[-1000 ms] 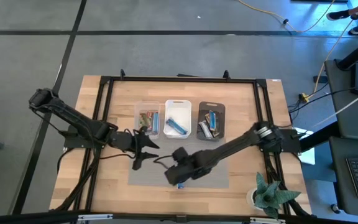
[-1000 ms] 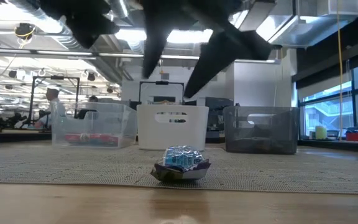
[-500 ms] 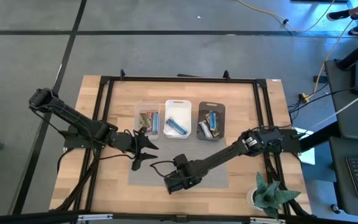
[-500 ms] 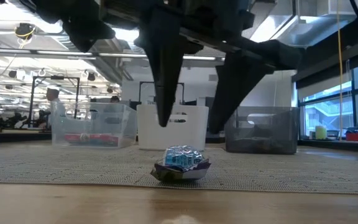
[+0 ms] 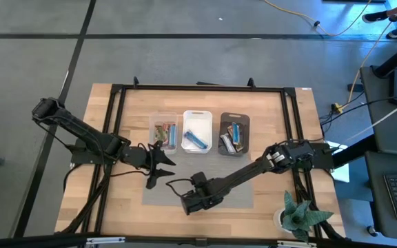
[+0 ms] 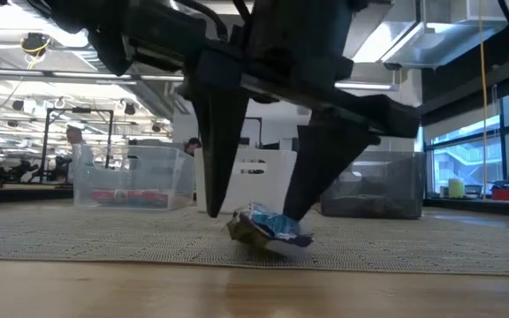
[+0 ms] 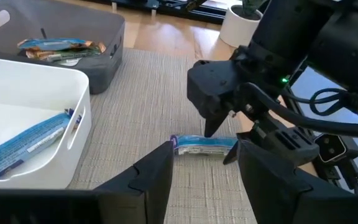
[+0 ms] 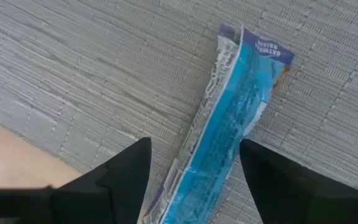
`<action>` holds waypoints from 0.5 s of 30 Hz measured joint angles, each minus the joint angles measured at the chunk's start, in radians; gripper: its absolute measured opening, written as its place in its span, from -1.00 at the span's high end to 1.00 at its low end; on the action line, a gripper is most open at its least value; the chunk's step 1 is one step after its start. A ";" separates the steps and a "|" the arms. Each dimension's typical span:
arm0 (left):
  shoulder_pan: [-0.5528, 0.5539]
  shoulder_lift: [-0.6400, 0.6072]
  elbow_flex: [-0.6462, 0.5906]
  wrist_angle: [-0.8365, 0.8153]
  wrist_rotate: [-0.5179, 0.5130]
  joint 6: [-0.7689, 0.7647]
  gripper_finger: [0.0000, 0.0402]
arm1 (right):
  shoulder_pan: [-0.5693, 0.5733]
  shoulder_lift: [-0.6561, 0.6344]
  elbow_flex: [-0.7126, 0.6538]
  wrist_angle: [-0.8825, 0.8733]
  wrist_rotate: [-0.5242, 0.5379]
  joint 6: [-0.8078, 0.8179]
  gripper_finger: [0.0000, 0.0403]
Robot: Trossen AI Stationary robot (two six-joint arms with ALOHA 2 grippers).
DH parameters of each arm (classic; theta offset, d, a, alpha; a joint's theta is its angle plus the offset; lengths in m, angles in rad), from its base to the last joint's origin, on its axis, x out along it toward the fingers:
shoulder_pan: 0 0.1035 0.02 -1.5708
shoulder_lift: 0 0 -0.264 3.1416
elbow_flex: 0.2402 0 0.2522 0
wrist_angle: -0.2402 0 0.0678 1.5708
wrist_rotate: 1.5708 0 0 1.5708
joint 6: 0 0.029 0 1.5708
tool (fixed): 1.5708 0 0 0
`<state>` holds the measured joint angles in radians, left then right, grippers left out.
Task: Pick and place Granola Bars by type
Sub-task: Put the blue granola bar into the white bin
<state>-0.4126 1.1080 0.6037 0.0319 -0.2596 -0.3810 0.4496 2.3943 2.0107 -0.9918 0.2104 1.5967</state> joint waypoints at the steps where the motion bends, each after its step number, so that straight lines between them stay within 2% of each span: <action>1: 0.000 0.000 0.000 0.000 0.000 0.000 0.14 | 0.000 0.000 -0.005 0.002 0.000 0.000 -0.23; 15: 0.000 0.000 0.001 -0.005 0.000 0.000 0.15 | 0.000 -0.001 -0.046 0.021 0.007 -0.005 -0.23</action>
<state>-0.4126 1.1084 0.6048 0.0265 -0.2600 -0.3809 0.4496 2.3932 1.9652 -0.9708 0.2172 1.5921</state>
